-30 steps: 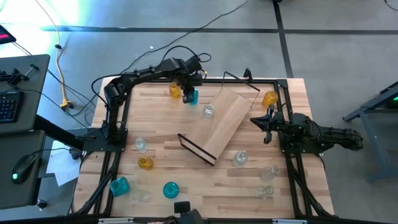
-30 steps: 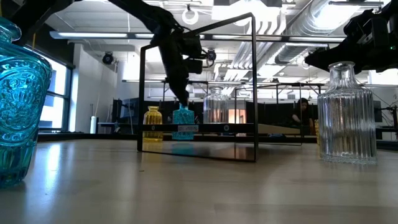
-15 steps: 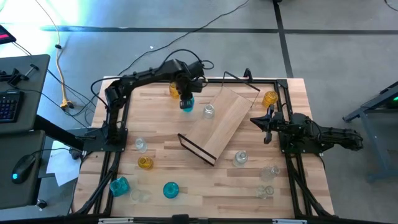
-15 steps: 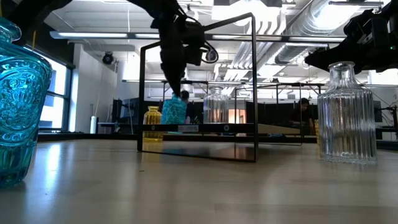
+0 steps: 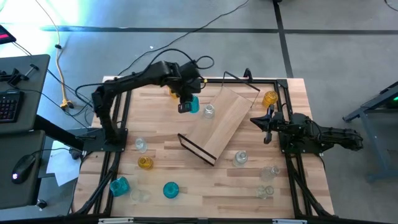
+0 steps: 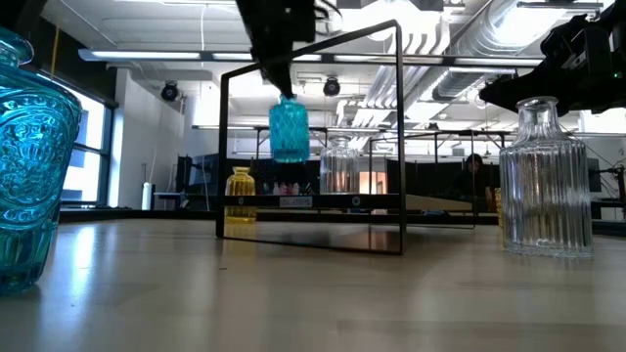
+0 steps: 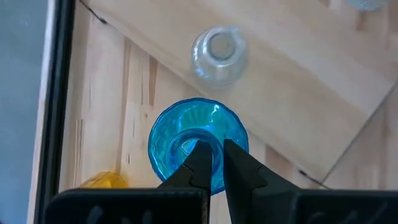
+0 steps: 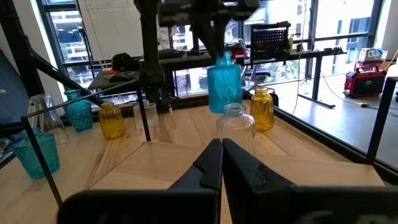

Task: Sort vases onto shelf
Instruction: Put the top right blue vase on the shelf

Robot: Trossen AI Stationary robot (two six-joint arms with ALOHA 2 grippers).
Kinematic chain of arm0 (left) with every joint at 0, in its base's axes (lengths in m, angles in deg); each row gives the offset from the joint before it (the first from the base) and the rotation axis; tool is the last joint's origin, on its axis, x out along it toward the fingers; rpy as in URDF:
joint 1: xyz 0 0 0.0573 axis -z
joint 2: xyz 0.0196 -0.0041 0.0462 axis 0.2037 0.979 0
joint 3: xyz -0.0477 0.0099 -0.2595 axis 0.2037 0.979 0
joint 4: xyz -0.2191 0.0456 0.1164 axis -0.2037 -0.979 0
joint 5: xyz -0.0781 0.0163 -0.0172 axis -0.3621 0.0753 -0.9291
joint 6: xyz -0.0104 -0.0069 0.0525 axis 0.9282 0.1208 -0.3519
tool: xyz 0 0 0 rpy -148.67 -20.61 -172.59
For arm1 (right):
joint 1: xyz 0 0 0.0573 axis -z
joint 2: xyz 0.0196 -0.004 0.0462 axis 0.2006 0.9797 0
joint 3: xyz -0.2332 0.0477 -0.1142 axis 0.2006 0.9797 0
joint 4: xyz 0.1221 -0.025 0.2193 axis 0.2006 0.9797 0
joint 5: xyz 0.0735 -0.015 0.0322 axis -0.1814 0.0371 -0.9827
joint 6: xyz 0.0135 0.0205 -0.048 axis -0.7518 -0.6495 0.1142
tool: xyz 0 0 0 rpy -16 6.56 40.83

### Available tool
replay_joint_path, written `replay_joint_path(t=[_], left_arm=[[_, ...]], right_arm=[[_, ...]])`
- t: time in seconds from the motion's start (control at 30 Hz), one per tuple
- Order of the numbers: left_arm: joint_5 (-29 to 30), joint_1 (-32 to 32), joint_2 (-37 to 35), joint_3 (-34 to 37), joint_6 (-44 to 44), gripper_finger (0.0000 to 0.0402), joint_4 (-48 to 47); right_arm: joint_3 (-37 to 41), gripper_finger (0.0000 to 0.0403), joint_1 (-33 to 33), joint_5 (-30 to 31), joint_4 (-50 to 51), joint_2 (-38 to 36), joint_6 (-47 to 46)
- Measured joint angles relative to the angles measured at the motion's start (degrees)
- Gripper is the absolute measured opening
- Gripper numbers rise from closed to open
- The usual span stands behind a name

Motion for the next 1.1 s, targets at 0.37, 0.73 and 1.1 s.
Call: replay_joint_path(t=[0.37,0.73,1.1], left_arm=[[0.2,4.3,-4.7,3.5,7.2,0.0007,0.8],[0.0,8.0,-4.7,10.0,9.9,0.0007,5.5],[-4.1,9.7,-4.7,15.2,13.5,0.0007,12.7]], right_arm=[[0.0,0.0000,0.0,0.0,0.0,0.0,0.0],[0.0,0.0000,0.0,0.0,0.0,0.0,0.0],[0.0,0.0000,0.0,0.0,0.0,0.0,0.0]])
